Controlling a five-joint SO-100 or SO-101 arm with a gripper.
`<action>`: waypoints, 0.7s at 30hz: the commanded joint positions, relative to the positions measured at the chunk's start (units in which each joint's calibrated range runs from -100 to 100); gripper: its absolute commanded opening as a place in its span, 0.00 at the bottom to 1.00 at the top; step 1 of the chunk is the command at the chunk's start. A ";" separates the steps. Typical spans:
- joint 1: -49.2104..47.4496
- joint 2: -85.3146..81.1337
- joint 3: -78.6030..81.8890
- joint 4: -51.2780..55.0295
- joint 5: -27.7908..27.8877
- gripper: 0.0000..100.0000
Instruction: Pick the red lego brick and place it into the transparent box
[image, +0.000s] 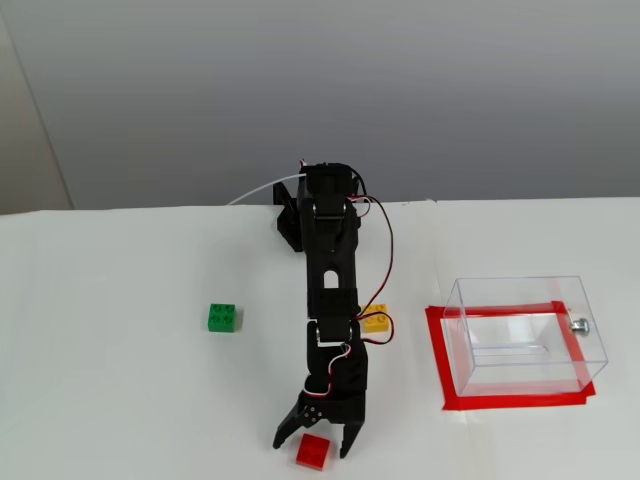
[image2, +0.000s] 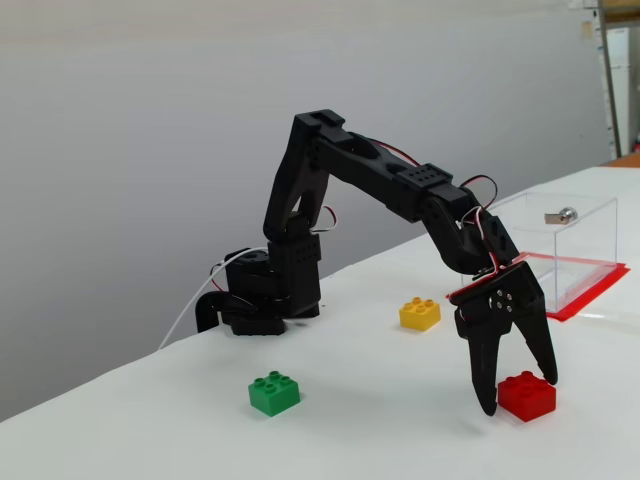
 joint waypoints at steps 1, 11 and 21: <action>0.31 -0.50 -2.62 -0.24 0.18 0.41; 0.16 -0.50 -1.81 0.02 -0.09 0.41; 0.60 -0.50 -1.81 0.02 -0.03 0.17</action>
